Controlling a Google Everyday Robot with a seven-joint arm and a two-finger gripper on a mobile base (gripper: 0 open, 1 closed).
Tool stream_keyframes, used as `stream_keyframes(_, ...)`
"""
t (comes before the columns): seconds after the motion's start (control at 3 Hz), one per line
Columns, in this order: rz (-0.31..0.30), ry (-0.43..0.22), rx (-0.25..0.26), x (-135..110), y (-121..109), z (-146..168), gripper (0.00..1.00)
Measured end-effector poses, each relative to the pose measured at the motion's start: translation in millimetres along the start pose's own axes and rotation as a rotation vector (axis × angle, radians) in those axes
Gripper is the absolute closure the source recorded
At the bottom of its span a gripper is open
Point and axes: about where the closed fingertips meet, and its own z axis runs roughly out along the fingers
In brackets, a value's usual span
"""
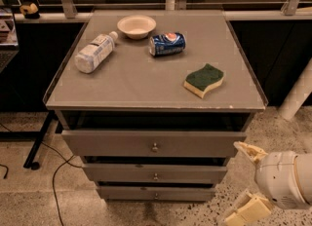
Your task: Open middle drawer
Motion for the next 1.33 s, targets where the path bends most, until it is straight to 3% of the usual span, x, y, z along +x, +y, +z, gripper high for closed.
stream_keyframes(0.33,0.000,0.000,0.000,0.0,0.0,0.0,0.00)
stream_keyframes(0.67,0.000,0.000,0.000,0.0,0.0,0.0,0.19)
stream_keyframes(1.33,0.000,0.000,0.000,-0.1,0.0,0.0,0.65)
